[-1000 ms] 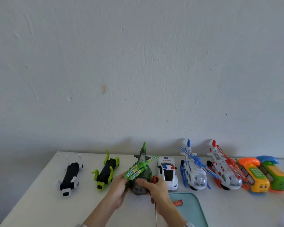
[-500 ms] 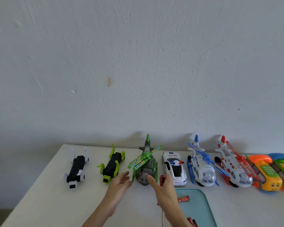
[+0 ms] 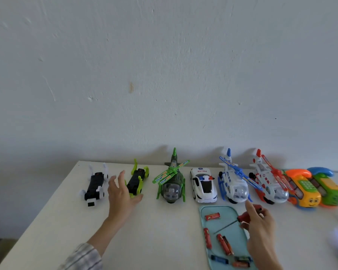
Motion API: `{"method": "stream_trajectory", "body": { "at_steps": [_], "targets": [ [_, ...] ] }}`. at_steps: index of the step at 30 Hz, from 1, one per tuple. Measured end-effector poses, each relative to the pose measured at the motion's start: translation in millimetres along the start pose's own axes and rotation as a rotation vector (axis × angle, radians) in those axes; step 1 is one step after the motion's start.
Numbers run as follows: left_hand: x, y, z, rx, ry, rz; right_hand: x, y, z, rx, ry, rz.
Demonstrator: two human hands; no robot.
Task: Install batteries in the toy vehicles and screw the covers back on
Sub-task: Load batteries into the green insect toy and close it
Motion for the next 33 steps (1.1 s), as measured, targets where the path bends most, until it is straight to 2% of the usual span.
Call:
{"method": "stream_trajectory", "body": {
  "at_steps": [3, 7, 12, 14, 19, 23, 26, 33],
  "targets": [
    [-8, -4, 7, 0.046, 0.050, -0.063, -8, 29, 7, -0.103, 0.036, 0.056],
    [-16, -1, 7, 0.064, 0.050, -0.130, -17, 37, -1, -0.080, 0.024, 0.133],
    [-14, 14, -8, 0.030, 0.066, -0.310, -14, -5, -31, 0.217, 0.040, 0.067],
    [-20, 32, -25, 0.019, 0.085, -0.488, -11, -29, -43, 0.372, 0.009, 0.020],
    [-27, 73, -62, 0.056, 0.258, -1.009, -13, -97, -66, 0.788, -0.151, -0.050],
    [-43, 98, -86, 0.159, 0.259, -1.219, -13, -149, -82, 0.945, -0.256, -0.103],
    [-48, 105, -96, 0.260, 0.212, -1.249, -10, -178, -85, 0.989, -0.285, -0.069],
    [-29, 117, -86, 0.473, -0.016, -1.013, -9, -191, -86, 0.942, -0.344, 0.143]
  ]
}}
Point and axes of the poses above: each hand's wrist, its own z-axis towards the middle knuckle, its own y-axis out of the back of the hand, x = y × z, the point moved 1 cm from there along z, towards the middle knuckle, and after that the axes turned 10 degrees about x, right-handed, at the moved point
